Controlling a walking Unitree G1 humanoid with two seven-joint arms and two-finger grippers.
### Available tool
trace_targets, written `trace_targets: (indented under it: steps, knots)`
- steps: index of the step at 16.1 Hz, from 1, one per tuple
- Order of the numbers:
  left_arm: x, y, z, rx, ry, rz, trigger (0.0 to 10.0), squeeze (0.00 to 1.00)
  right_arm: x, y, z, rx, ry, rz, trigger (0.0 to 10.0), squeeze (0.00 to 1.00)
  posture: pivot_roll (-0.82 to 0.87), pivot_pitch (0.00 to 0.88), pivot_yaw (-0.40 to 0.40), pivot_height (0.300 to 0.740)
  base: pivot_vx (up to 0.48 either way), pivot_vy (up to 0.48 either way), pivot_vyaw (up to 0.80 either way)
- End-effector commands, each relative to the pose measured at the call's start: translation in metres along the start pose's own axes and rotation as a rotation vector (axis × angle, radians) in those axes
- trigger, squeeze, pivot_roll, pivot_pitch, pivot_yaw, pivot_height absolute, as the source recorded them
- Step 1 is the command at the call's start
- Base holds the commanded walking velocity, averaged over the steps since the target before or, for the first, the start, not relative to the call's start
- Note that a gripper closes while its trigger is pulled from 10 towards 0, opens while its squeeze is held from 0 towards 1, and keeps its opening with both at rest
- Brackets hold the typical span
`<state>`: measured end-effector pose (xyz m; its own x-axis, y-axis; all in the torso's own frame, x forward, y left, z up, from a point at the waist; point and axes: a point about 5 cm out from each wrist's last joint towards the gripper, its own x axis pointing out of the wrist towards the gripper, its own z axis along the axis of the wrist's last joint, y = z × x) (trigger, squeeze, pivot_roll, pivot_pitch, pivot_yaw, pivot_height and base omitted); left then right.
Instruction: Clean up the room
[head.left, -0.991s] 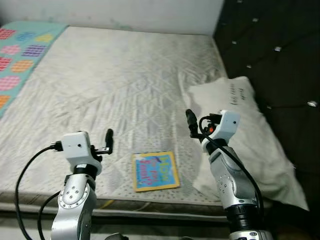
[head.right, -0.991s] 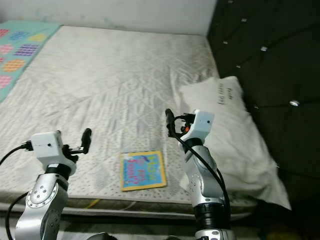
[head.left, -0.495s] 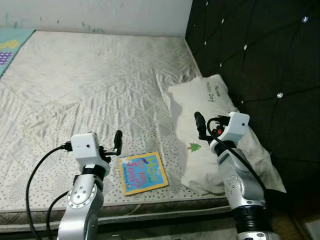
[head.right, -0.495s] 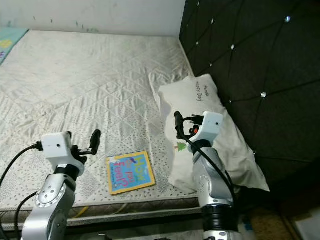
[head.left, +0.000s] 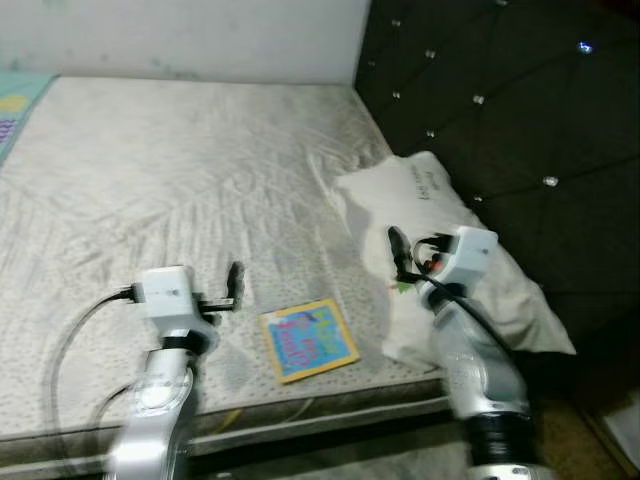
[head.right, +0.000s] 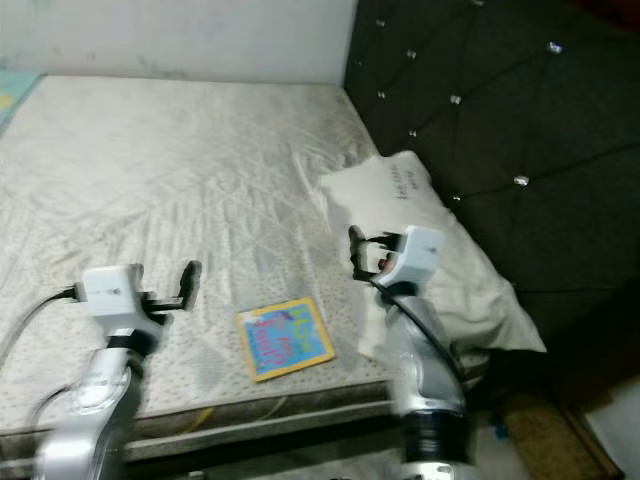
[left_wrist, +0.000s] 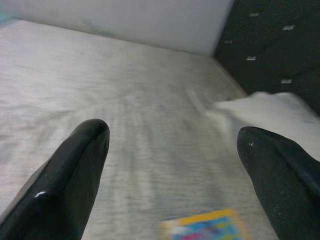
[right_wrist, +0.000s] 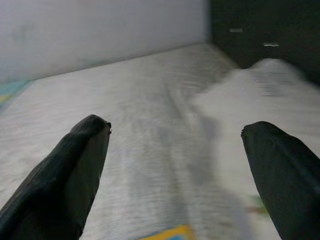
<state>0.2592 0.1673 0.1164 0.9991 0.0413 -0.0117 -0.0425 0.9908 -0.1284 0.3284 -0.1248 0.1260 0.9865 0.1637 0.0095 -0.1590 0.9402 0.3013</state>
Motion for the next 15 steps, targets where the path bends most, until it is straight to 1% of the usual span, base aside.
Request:
trace_targets:
  steps: [1,3,6,11,12,15]
  knots:
    - [-0.0006,-0.0061,-0.003,-0.013,0.012,-0.014,10.0,0.0,-0.0017,-0.0098,0.0021,-0.011,0.001,-0.026,10.0,0.0,0.03,0.09,-0.072,0.74,0.0,0.409,0.0]
    - [-0.0012,-0.006,-0.0009,0.007,-0.007,-0.014,10.0,0.0,-0.0021,-0.0107,0.0007,-0.009,0.006,-0.025,10.0,0.0,0.03,0.093,-0.072,0.74,0.0,0.0,0.0]
    - [-0.0018,-0.0065,-0.0012,-0.014,0.0,-0.023,10.0,0.0,-0.0025,-0.009,-0.0019,-0.007,0.02,-0.011,10.0,0.0,0.03,0.098,-0.072,0.74,0.0,0.0,0.0]
    - [-0.0015,-0.0104,-0.001,-0.025,0.003,-0.047,10.0,0.0,-0.0023,-0.0061,-0.0028,-0.026,0.023,0.008,10.0,0.0,0.03,0.105,-0.069,0.74,0.0,0.0,0.0]
    - [-0.0016,-0.0109,-0.0009,-0.025,0.003,-0.052,10.0,0.0,-0.0027,-0.0062,-0.0036,-0.028,0.025,0.008,10.0,0.0,0.03,0.105,-0.069,0.74,0.0,0.0,0.47]
    - [-0.0029,-0.0104,-0.001,-0.027,0.006,-0.053,10.0,0.0,-0.0033,-0.007,-0.0048,-0.026,0.032,0.004,10.0,0.0,0.02,0.11,-0.071,0.74,0.0,0.0,0.0]
